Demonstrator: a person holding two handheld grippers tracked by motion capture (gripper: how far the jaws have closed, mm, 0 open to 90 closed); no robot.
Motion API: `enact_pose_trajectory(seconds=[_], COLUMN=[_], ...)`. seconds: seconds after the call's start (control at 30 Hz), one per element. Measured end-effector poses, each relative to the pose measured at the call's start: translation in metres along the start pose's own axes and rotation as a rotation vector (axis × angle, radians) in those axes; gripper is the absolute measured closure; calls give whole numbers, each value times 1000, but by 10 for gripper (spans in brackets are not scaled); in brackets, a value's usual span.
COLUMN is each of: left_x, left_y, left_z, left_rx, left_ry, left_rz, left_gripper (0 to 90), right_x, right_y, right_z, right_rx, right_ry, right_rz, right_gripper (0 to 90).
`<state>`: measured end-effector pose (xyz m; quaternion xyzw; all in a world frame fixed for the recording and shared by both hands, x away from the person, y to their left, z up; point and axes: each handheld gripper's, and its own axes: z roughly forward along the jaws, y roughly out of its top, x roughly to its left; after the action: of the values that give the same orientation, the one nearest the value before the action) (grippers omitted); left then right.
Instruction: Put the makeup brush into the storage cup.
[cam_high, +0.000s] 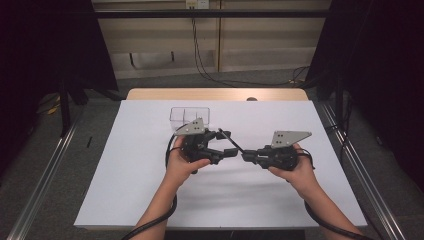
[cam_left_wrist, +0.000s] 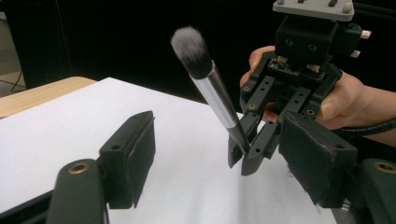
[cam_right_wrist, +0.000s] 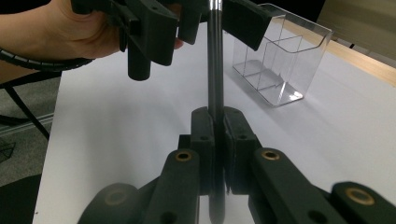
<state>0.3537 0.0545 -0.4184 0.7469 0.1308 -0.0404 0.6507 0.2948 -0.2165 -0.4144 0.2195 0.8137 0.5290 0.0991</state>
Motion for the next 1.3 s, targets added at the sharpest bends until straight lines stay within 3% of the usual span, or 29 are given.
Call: enact_pose_trajectory(seconds=[0.27,0.63,0.73,1.3], left_x=[1,-1,0,-1], left_y=[-1,-5,-6,-9], left_z=[1,2,2,2], left_rx=[7,-27,-53,-81], left_ry=[-15,-48,-69,-61], left_rz=[-19,-33,-67,-66], left_gripper=[395,627,714,798], right_x=[0,1,1,3], right_y=[1,1,1,1], right_z=[2,4,4,12], right_rx=[-8,-3,-5,-3], right_ry=[-2,-7,-8,11], right_rz=[2,7,13,40], right_gripper=[839,839,838,838])
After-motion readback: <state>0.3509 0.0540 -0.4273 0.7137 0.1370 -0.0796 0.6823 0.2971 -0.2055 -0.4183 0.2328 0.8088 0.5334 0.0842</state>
